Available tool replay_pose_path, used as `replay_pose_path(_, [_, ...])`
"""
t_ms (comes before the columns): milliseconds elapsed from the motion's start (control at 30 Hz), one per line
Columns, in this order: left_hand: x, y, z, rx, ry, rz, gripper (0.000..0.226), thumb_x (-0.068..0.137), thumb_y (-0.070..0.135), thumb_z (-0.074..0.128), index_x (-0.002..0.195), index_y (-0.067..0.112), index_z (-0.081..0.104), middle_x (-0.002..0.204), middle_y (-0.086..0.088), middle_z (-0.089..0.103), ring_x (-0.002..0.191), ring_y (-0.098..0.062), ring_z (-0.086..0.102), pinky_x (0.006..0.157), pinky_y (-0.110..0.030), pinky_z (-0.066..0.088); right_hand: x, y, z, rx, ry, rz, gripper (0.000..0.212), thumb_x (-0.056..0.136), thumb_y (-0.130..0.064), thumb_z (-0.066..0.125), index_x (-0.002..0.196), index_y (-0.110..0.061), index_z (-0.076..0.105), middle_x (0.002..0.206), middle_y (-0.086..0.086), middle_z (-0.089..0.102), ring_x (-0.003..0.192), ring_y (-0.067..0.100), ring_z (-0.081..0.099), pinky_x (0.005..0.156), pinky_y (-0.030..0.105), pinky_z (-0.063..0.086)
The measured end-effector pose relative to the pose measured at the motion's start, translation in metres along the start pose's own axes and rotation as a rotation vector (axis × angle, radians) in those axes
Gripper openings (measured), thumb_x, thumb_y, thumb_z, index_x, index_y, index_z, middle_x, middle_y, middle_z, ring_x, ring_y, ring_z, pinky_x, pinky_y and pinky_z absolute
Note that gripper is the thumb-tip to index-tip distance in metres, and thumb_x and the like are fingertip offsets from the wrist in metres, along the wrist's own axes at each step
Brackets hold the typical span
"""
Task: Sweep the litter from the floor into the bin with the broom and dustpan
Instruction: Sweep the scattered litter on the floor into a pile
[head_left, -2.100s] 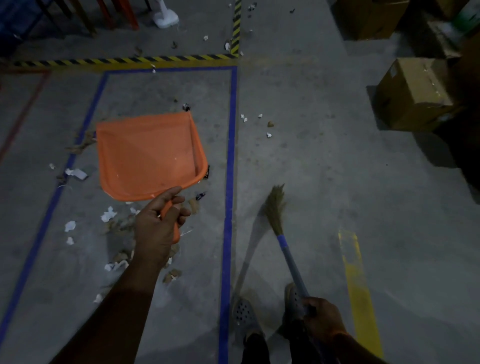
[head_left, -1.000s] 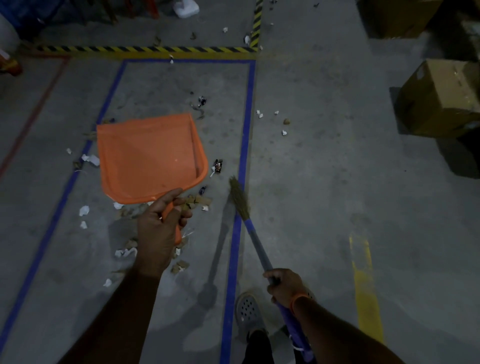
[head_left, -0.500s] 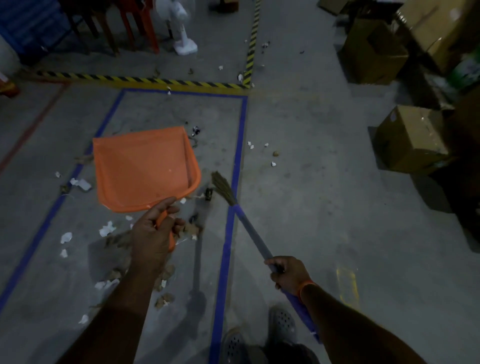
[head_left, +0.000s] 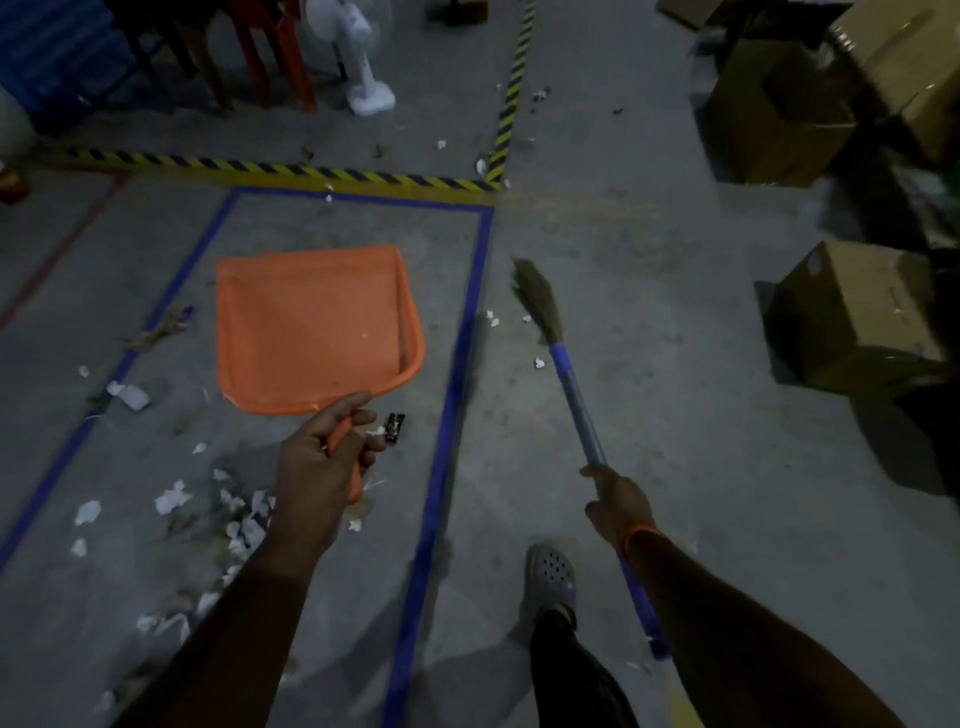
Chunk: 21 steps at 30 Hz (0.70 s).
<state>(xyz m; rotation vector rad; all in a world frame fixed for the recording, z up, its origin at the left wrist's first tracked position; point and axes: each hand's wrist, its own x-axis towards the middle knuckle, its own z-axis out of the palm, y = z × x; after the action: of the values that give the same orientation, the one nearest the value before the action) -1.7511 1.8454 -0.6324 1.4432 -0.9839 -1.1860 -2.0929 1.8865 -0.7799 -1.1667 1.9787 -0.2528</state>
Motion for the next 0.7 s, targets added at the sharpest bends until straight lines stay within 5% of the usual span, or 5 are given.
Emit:
replay_pose_path(167, [0.045, -0.010, 0.066, 0.039, 0.024, -0.001, 0.037, 0.098, -0.007, 0.051, 0.123, 0.014, 0.067, 0.109, -0.007, 0.070, 0.073, -0.012, 0.068, 0.063, -0.020, 0.054, 0.087, 0.026, -0.022, 0.073, 0.061, 0.063, 0.041, 0.091, -0.019, 0.061, 0.132, -0.026, 0.061, 0.122, 0.009, 0.067, 0.103, 0.028, 0.065, 0.092, 0.027, 0.049])
replay_pose_path(333, [0.077, -0.025, 0.106, 0.030, 0.000, 0.007, 0.035, 0.100, -0.005, 0.050, 0.127, 0.012, 0.065, 0.109, -0.007, 0.069, 0.077, -0.014, 0.067, 0.065, -0.020, 0.053, 0.156, 0.059, -0.045, 0.076, 0.051, 0.112, 0.035, 0.094, -0.022, 0.052, 0.126, -0.031, 0.063, 0.087, 0.004, 0.064, 0.068, 0.025, 0.059, 0.061, 0.029, 0.048])
replay_pose_path(533, [0.103, -0.042, 0.122, 0.082, 0.003, -0.036, 0.039, 0.098, -0.002, 0.053, 0.119, 0.026, 0.069, 0.110, -0.006, 0.070, 0.078, -0.015, 0.066, 0.060, -0.020, 0.050, 0.184, 0.075, -0.027, -0.056, -0.048, 0.165, 0.034, 0.096, -0.022, 0.049, 0.126, -0.026, 0.064, 0.101, 0.016, 0.072, 0.085, 0.034, 0.070, 0.075, 0.037, 0.059])
replay_pose_path(700, [0.105, -0.046, 0.124, 0.106, -0.013, -0.033, 0.038, 0.099, -0.001, 0.052, 0.121, 0.026, 0.067, 0.106, -0.006, 0.069, 0.074, -0.012, 0.066, 0.054, -0.019, 0.050, 0.179, 0.066, -0.003, 0.007, -0.165, 0.109, 0.040, 0.096, -0.020, 0.050, 0.133, -0.031, 0.059, 0.098, 0.011, 0.067, 0.073, 0.022, 0.058, 0.061, 0.026, 0.049])
